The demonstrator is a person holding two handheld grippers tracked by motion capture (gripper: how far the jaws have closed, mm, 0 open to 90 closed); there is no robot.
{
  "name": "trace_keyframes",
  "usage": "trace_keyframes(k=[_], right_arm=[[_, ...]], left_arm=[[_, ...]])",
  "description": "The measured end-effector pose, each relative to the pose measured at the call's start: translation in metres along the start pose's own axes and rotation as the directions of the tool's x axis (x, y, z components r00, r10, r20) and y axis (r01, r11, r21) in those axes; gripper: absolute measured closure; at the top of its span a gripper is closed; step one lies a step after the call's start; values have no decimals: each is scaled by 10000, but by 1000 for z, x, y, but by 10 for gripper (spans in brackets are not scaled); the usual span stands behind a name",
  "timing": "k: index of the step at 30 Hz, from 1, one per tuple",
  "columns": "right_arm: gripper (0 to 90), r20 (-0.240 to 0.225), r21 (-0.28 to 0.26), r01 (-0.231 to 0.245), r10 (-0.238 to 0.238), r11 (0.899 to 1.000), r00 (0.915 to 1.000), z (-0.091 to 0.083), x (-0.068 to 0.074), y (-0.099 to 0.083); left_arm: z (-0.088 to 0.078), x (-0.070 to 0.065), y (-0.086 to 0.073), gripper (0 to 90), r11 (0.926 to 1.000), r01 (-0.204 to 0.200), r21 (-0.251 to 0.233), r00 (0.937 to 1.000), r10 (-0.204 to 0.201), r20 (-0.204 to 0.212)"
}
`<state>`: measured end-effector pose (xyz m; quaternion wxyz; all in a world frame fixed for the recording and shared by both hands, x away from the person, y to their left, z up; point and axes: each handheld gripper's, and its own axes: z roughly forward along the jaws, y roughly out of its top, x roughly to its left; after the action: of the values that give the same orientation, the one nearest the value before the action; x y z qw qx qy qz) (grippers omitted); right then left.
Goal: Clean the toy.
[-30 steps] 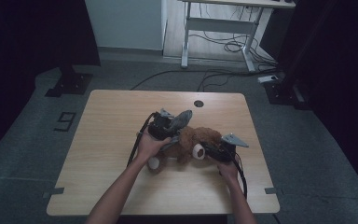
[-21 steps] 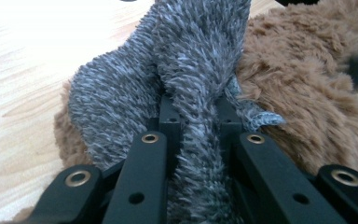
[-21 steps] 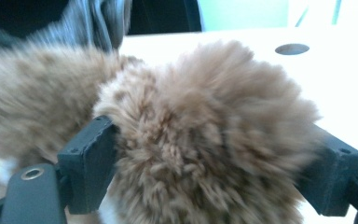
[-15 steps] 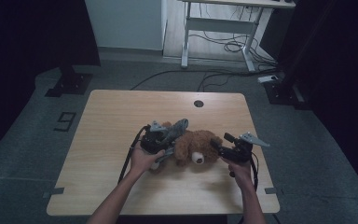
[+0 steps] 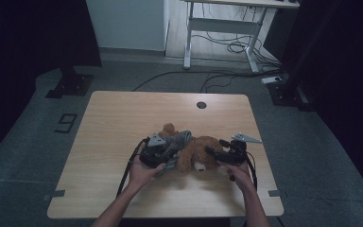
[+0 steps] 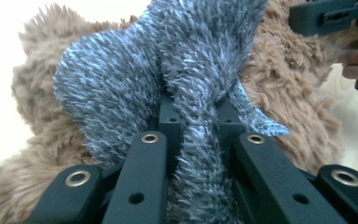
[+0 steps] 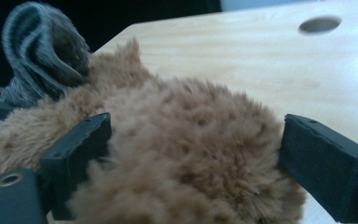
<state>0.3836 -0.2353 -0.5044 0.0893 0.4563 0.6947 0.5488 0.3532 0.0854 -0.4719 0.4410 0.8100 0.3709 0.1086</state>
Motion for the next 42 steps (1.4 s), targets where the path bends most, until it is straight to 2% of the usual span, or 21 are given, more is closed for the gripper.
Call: trace_keyframes(k=[5, 8, 12, 17, 19, 21, 24, 26, 29, 31, 33, 34, 37, 39, 42], right_arm=[[44, -71, 945, 302, -297, 9951, 9995, -1, 7, -16], [66, 35, 1197, 347, -353, 9922, 9994, -1, 10, -22], [168, 40, 1078, 464, -471, 9931, 9989, 0, 14, -28], [316, 161, 494, 380, -389, 9981, 9991, 0, 15, -38], [361, 160, 233, 425, -429, 9988, 9990, 0, 14, -39], [395, 259, 33, 446, -447, 9990, 9987, 2, 13, -39], [441, 779, -268, 685, -662, 9973, 9948, 8, 11, -33], [455, 1256, -473, 1069, -1002, 9931, 9870, 15, 9, -28], [455, 1479, -664, 989, -882, 9929, 9851, 22, 4, -25], [455, 1400, -682, 980, -877, 9929, 9863, 22, 2, -25], [454, 1269, -695, 1053, -959, 9920, 9873, 19, 2, -26], [455, 1197, -722, 1126, -1034, 9910, 9874, 17, 2, -28], [452, 1005, -739, 1331, -1254, 9883, 9870, 13, 3, -30], [451, 978, -833, 1555, -1472, 9843, 9843, 11, 5, -33], [447, 909, -872, 1715, -1636, 9813, 9823, 9, 6, -34]], left_arm=[[-8, -3, -12, 779, 9999, 62, -79, 9998, -61, 193], [-11, -6, -16, 778, 10000, 49, -72, 9998, -48, 187], [-13, -7, -23, 777, 10000, 86, -39, 9998, -85, 174], [-10, -7, -39, 775, 9994, 340, 10, 9987, -340, 386], [-8, -4, -40, 775, 9990, 445, -61, 9982, -442, 398], [-5, -2, -35, 775, 9990, 453, -61, 9985, -451, 315], [4, 3, -22, 775, 9991, 412, 16, 9991, -413, 69], [12, 8, -13, 775, 9991, 425, 68, 9989, -423, -216], [17, 17, -4, 775, 9969, 787, 91, 9968, -785, -165], [11, 17, 2, 775, 9959, 902, -26, 9959, -902, 29], [1, 14, 11, 776, 9970, 719, -296, 9974, -718, 50], [-5, 11, 19, 775, 9962, 620, -613, 9981, -621, 16], [-14, 4, 41, 774, 9938, 261, -1079, 9995, -278, -137], [-9, -4, 60, 774, 9950, -61, -995, 9999, 50, -108], [13, -17, 74, 773, 9983, -293, -512, 9995, 297, 80]])
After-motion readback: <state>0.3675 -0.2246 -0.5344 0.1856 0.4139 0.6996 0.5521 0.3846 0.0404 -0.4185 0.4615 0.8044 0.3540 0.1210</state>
